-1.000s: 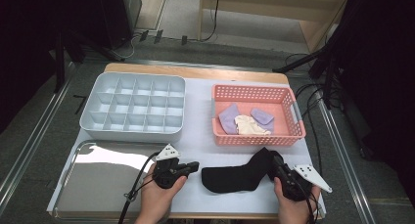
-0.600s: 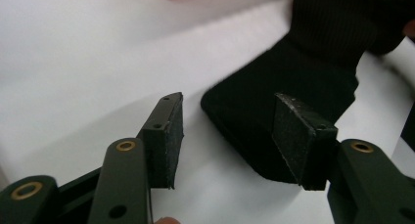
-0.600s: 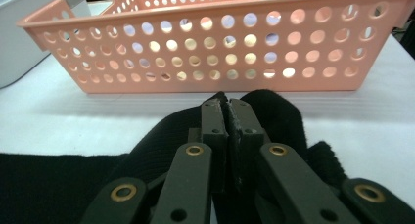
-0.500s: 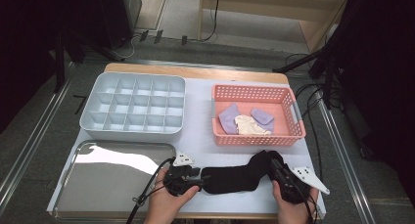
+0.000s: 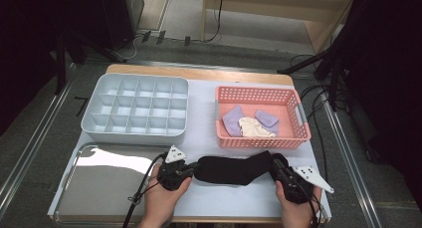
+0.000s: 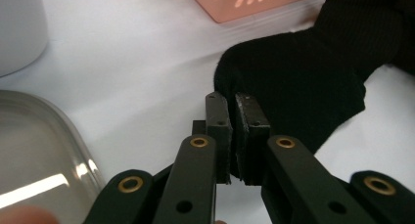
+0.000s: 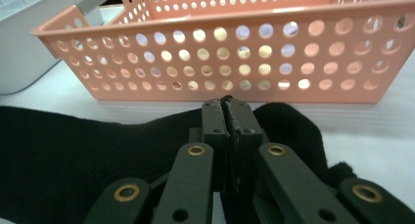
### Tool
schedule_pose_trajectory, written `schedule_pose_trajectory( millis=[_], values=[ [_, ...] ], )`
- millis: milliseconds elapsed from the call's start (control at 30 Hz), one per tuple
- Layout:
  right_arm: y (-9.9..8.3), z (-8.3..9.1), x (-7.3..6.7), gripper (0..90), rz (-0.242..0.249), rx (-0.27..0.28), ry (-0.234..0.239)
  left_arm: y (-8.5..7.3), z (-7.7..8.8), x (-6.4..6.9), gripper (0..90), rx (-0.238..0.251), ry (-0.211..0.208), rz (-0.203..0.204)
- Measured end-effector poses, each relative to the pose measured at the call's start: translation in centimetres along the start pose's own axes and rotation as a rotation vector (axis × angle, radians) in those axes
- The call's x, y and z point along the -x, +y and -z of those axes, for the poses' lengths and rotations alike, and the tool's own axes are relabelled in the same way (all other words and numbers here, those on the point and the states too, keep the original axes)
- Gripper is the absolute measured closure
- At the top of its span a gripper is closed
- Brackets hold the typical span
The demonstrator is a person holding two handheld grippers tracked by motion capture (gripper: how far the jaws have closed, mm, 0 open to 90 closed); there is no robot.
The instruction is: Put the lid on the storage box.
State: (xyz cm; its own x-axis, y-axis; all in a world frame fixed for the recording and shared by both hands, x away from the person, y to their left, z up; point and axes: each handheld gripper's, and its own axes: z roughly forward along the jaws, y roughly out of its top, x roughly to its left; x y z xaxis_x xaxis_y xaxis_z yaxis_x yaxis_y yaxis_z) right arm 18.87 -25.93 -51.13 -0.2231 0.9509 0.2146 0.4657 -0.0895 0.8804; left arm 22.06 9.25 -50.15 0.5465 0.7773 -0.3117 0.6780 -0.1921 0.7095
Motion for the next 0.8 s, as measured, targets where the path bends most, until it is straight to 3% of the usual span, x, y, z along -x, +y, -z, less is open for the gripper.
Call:
schedule_pose_trajectory(
  millis=[133,200,333,433,567,633,800],
  values=[
    [0.1,0.0,0.5,81.4,-0.019,0.001,0.016,0.2,0.2,-0.4,76.2,0.031,-0.027,0.025],
    [0.1,0.2,0.7,74.0,-0.017,0.014,0.017,0.1,0.5,-0.7,65.6,0.045,-0.034,0.032],
    [0.5,1.4,1.7,71.4,-0.064,0.054,-0.006,-0.2,1.2,-1.2,59.3,0.071,-0.041,0.046],
    [0.5,2.1,3.1,64.1,-0.089,0.056,-0.073,-0.4,1.7,-1.5,57.8,0.083,-0.043,0.054],
    [-0.1,2.2,4.6,50.3,-0.133,-0.009,-0.126,-0.4,1.8,-1.5,57.5,0.086,-0.046,0.05],
    [-0.6,2.1,4.8,47.8,-0.148,-0.035,-0.104,-0.4,1.7,-1.3,57.3,0.081,-0.052,0.04],
    [-1.5,1.1,4.0,41.9,-0.111,-0.13,-0.092,-0.5,1.5,-1.1,57.1,0.075,-0.065,0.037]
  ],
)
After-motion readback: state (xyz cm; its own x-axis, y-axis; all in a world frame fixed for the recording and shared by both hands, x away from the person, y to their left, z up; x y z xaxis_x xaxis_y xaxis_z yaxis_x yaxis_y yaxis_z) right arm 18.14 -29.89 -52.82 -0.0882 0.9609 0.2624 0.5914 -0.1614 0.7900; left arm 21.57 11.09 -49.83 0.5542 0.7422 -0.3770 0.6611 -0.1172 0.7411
